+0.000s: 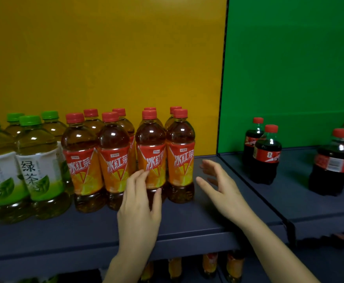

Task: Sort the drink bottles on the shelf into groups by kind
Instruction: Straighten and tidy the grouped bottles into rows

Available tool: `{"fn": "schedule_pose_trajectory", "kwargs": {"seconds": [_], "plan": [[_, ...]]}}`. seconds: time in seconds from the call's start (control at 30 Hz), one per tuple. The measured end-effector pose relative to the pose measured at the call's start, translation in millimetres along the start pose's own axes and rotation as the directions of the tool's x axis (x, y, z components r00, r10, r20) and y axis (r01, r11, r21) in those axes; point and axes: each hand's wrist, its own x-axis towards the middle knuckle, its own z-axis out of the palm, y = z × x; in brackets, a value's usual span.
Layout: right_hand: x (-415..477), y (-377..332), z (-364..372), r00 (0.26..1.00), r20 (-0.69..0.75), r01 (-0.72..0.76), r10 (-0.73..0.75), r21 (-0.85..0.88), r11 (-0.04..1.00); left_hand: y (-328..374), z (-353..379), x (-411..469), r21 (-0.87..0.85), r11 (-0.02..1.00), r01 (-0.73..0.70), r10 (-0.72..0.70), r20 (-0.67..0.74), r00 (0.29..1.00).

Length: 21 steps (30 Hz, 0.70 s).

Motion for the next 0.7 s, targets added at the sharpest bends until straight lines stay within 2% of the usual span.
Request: {"fn": "schedule_pose_trajectory", "kwargs": {"seconds": [0.13,0.23,0.4,0.53,0.63,0.7], "plan": [[-13.3,10.1,-33.6,0.995,-0.102,0.005,-0.01,-0.046,0.999,16.8,3.4,0.8,-0.035,0.986,-0.161,0.158,-0.066,0.985],[-18.6,19.7,-63.2,0.975,-0.222,-0.017,0.007,-0.045,0.999,37.7,16.8,4.4,-0.105,0.962,-0.25,0.251,-0.011,0.968],[-12.8,50.7,-117.4,0.921,-0.383,-0.104,0.072,-0.063,0.993,76.1,56.7,13.0,-0.221,0.942,-0.252,0.288,0.147,0.946],[7.0,86.3,-150.2,0.956,-0.259,-0.184,0.135,-0.174,0.967,102.1,101.6,26.4,-0.31,0.938,-0.153,0.228,0.224,0.948],[24.6,105.2,-163.6,0.982,-0.116,-0.167,0.146,-0.191,0.967,122.5,133.2,42.3,-0.261,0.963,-0.061,0.144,0.312,0.939],[35.0,111.9,-166.1,0.99,-0.015,-0.143,0.142,-0.137,0.98,133.5,150.5,51.8,-0.196,0.98,-0.029,0.1,0.358,0.928]]}}
